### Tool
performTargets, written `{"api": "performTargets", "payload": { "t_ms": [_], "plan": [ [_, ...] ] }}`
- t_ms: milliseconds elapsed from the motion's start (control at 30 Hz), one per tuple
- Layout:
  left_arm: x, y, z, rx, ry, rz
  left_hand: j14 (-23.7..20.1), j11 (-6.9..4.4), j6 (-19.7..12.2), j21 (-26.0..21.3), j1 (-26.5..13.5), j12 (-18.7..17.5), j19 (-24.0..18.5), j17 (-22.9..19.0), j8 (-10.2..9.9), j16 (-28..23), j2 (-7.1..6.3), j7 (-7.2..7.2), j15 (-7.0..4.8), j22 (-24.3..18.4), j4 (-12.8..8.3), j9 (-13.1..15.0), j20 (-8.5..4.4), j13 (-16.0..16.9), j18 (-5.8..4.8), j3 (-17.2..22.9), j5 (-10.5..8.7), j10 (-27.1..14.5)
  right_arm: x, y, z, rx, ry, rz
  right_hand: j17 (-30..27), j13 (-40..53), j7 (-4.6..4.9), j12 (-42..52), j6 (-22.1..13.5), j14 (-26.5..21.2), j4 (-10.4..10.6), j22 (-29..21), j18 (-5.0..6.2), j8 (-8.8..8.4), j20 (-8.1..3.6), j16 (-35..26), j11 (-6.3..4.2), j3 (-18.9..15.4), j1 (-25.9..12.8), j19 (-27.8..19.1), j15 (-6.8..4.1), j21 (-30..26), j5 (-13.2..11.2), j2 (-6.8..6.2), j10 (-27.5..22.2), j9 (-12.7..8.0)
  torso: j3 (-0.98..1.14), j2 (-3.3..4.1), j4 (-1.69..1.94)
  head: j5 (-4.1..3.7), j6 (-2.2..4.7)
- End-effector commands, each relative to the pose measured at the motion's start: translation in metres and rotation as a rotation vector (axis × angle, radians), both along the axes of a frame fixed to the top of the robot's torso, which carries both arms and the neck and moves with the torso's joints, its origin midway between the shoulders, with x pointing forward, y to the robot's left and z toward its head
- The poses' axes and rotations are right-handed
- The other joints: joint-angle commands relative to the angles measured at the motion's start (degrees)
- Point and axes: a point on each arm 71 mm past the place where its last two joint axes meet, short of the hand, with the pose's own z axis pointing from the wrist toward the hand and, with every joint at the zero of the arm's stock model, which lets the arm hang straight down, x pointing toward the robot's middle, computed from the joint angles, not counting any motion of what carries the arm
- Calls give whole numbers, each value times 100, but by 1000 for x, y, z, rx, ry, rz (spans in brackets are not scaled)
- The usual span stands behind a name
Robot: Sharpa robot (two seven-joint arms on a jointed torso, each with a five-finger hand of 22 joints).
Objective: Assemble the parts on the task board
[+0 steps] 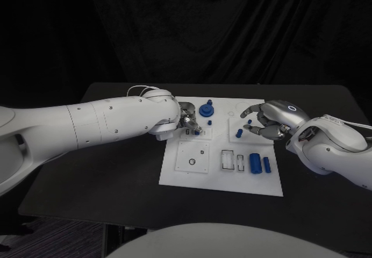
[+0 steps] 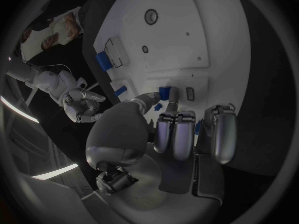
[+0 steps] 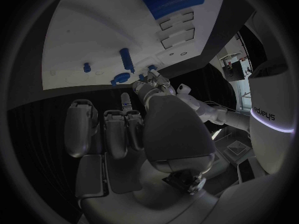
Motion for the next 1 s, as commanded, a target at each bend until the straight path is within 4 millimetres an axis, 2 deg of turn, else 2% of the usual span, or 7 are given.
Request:
{"api": "performTargets", "payload": {
  "t_ms": [33, 100, 167, 533, 1000],
  "plan": [
    [-1, 3, -6, 16, 18, -7, 595, 52, -37, -22, 57, 20, 304, 1509, 41, 15, 16, -15, 51, 1263, -283, 16, 49, 1506, 105, 279, 92, 597, 0, -1, -1, -9, 10, -17, 1055, 795, 0, -26, 34, 437, -14, 1076, 53, -29, 13, -39, -4, 22, 50, -16, -3, -35, 18, 7, 38, -6, 3, 1, 1, 1, -1],
    [-1, 3, -6, 15, 16, -5, 595, 57, -48, -53, 32, 20, 293, 1509, 49, 15, 18, -10, 56, 1255, -284, 19, 53, 1506, 111, 301, 155, 597, 0, -2, -1, -10, 12, -18, 1055, 795, 0, -26, 34, 437, -14, 1076, 53, -29, 13, -39, -4, 22, 50, -16, -3, -35, 18, 7, 38, -6, 4, -3, 2, 1, -1],
    [-1, 4, -6, 13, 14, -3, 595, 61, -55, -69, -1, 20, 288, 1509, 78, 15, 9, -7, 61, 1251, -303, 37, 58, 1506, 114, 347, 299, 597, 0, -2, -1, -11, 13, -19, 1052, 790, 2, -29, 41, 436, -22, 1074, 55, -32, 15, -40, -2, 34, 53, -19, -1, -43, 18, 14, 34, -15, 4, -4, 3, 4, -1],
    [0, 5, -6, 5, 6, 0, 595, 52, -84, -78, -118, 20, 287, 1509, 276, 15, 28, -20, 57, 1249, -322, 262, 60, 1506, 117, 507, 619, 597, 0, -2, -1, -14, 17, -19, 1052, 790, 2, -29, 41, 436, -22, 1074, 55, -32, 15, -40, -2, 34, 53, -19, -1, -43, 18, 14, 34, -15, 0, -5, 1, 4, -1],
    [0, 6, -6, 11, 14, -2, 595, 36, -71, -80, -199, 20, 287, 1509, 403, 15, -30, -40, 43, 1249, -338, 393, 50, 1506, 117, 655, 725, 597, 1, -2, -2, 3, 33, -26, 1049, 783, 8, -34, 20, 435, -25, 1071, 57, -50, 17, -42, 1, 43, 45, -23, 1, -54, 17, 18, 30, -32, -1, -2, -4, 12, -1]
  ]
}}
